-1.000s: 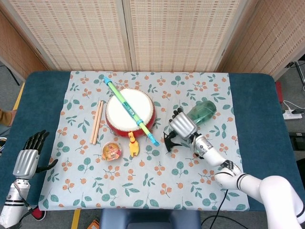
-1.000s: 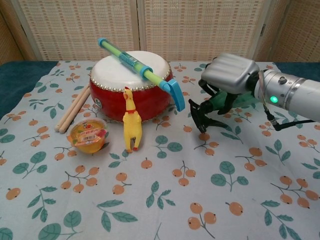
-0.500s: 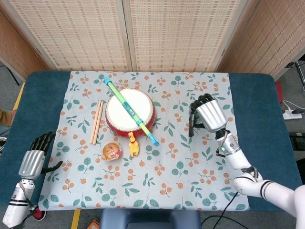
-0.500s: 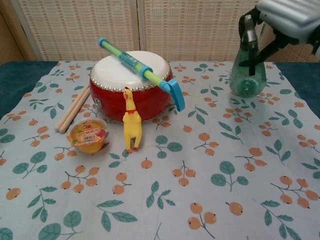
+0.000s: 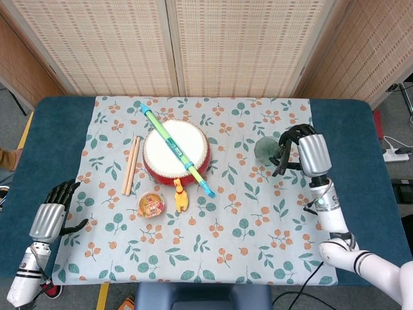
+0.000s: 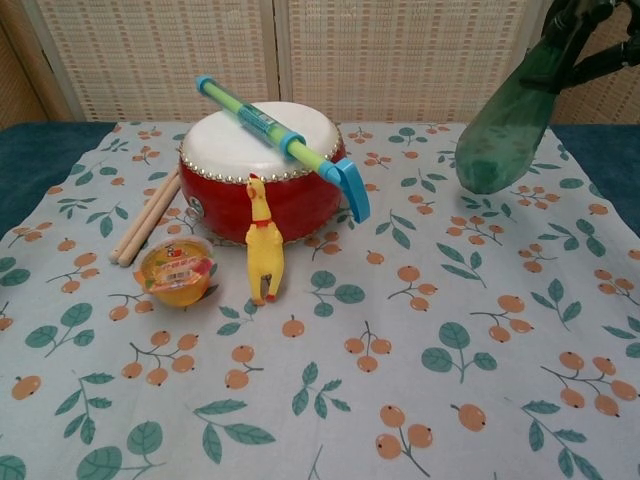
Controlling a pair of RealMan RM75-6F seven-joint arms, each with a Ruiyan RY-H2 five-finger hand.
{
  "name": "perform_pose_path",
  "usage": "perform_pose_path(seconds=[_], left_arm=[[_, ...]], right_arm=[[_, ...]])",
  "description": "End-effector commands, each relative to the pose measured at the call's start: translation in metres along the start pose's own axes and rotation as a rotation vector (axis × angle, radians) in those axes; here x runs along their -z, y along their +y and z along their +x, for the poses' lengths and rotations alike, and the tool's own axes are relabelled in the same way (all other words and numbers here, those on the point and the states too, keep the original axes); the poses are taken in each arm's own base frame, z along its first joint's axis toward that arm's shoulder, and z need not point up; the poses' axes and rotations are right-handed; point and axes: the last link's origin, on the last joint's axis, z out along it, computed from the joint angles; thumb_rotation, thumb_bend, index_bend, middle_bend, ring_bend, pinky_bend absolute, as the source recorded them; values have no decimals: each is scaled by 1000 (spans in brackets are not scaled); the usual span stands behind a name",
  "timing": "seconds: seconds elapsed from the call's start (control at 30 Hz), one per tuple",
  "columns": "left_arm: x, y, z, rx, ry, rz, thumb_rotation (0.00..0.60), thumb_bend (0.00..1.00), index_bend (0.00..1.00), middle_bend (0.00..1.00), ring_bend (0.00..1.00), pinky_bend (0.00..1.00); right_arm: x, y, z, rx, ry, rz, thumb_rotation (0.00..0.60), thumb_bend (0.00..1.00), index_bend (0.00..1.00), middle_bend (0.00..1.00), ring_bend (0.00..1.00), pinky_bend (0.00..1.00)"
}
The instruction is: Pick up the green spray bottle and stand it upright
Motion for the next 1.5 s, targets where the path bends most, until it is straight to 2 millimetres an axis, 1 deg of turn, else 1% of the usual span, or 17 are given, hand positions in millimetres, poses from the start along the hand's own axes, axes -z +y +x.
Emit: perform_pose_path(seconds=[0.03, 0.2, 0.37, 0.47, 0.6, 0.8, 0.97, 1.1, 1.23, 1.5], left_arm=[[0, 0, 0, 0, 1, 1, 600, 184, 0, 0, 0, 81], [0, -1, -1, 0, -5, 2, 600, 183, 0, 0, 0, 81], [-1, -1, -2, -3, -13, 2, 600, 185, 0, 0, 0, 81], [-1, -1, -2, -4, -13, 2, 600, 184, 0, 0, 0, 81], [-2, -1, -3, -6, -18, 1, 600, 184, 0, 0, 0, 81], [-2, -1, -4, -5, -24, -1, 600, 185, 0, 0, 0, 81], [-3, 0, -5, -3, -34, -6, 600, 184, 0, 0, 0, 81], [-3, 1, -6, -3, -36, -11, 600, 184, 0, 0, 0, 81], [-3, 1, -6, -4, -36, -12, 600, 184, 0, 0, 0, 81], [-4, 0, -7, -5, -44, -8, 600, 184, 0, 0, 0, 81]], right_arm=[[2, 3, -8, -119, 0, -56, 600, 57, 749, 574, 366, 306], [2, 4, -19, -156, -16, -85, 600, 59, 749, 574, 367, 306], [-1, 7, -24, -163, -31, -126, 600, 61, 749, 576, 367, 306], [-5, 7, -22, -170, -27, -135, 600, 66, 748, 575, 367, 304], [-11, 5, -14, -208, -18, -162, 600, 68, 747, 575, 367, 300], [-12, 1, -6, -235, -40, -233, 600, 76, 743, 575, 367, 294], [-13, -1, -2, -196, -65, -310, 600, 95, 742, 575, 367, 293], [-16, -5, 0, -159, -97, -330, 600, 105, 742, 575, 367, 293], [-18, -9, -2, -147, -119, -334, 600, 108, 742, 575, 367, 293], [-23, -10, -8, -156, -132, -367, 600, 110, 742, 575, 367, 293]])
